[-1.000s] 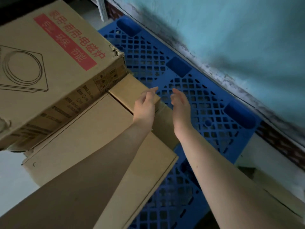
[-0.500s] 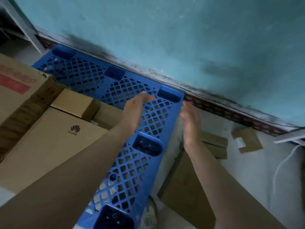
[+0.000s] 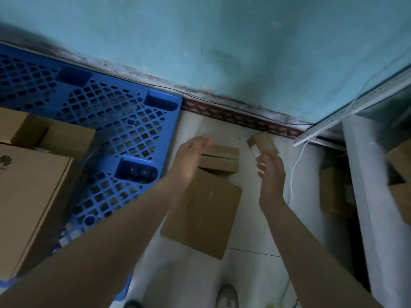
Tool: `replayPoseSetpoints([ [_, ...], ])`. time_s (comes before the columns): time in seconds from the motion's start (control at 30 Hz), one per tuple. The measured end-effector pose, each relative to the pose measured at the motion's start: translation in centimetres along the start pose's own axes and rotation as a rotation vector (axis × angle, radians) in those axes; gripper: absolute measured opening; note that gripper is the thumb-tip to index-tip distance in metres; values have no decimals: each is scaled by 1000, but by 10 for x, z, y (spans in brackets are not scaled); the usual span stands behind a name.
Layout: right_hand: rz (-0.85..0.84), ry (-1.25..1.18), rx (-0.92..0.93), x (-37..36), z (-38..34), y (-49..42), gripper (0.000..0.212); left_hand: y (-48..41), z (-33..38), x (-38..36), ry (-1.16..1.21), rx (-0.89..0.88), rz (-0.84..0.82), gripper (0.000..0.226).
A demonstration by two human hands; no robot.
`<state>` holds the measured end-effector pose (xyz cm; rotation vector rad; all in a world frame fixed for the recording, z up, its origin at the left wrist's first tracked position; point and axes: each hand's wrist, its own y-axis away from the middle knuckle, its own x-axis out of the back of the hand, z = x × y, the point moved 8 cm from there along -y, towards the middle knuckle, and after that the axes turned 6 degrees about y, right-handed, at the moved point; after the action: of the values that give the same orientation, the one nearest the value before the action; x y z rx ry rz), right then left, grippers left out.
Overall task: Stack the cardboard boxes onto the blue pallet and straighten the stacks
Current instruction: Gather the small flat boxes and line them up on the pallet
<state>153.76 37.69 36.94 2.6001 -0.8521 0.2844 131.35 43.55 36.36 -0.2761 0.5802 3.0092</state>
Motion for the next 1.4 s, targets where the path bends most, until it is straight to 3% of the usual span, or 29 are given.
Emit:
replayPoseSetpoints([
  [0.2, 121, -56, -62, 49, 28, -85, 19, -64, -31, -95, -99, 23, -60, 33],
  [0.37, 222, -141, -147, 57, 84, -211, 29, -178, -59, -190, -144, 2, -120, 35],
  [0.6, 267, -271, -305, 54, 192, -416, 18, -377, -151, -325, -252, 59, -156, 31],
  [0.77, 369, -254, -427, 59, 285, -522, 36, -491, -249, -381, -388, 90, -144, 30],
  [0.9, 433, -258, -536, 56, 353, -560, 39, -545, -330, -390, -430, 170, -104, 33],
  [1.07, 345, -347, -608, 35, 393, -570, 47, -558, -393, -383, -533, 303, -74, 52],
  [1.2, 327, -359, -620, 21, 397, -567, 55, -549, -408, -371, -569, 382, -81, 56],
  [1.4, 315, -354, -555, 12, 367, -542, 61, -529, -383, -337, -639, 294, -29, 47],
])
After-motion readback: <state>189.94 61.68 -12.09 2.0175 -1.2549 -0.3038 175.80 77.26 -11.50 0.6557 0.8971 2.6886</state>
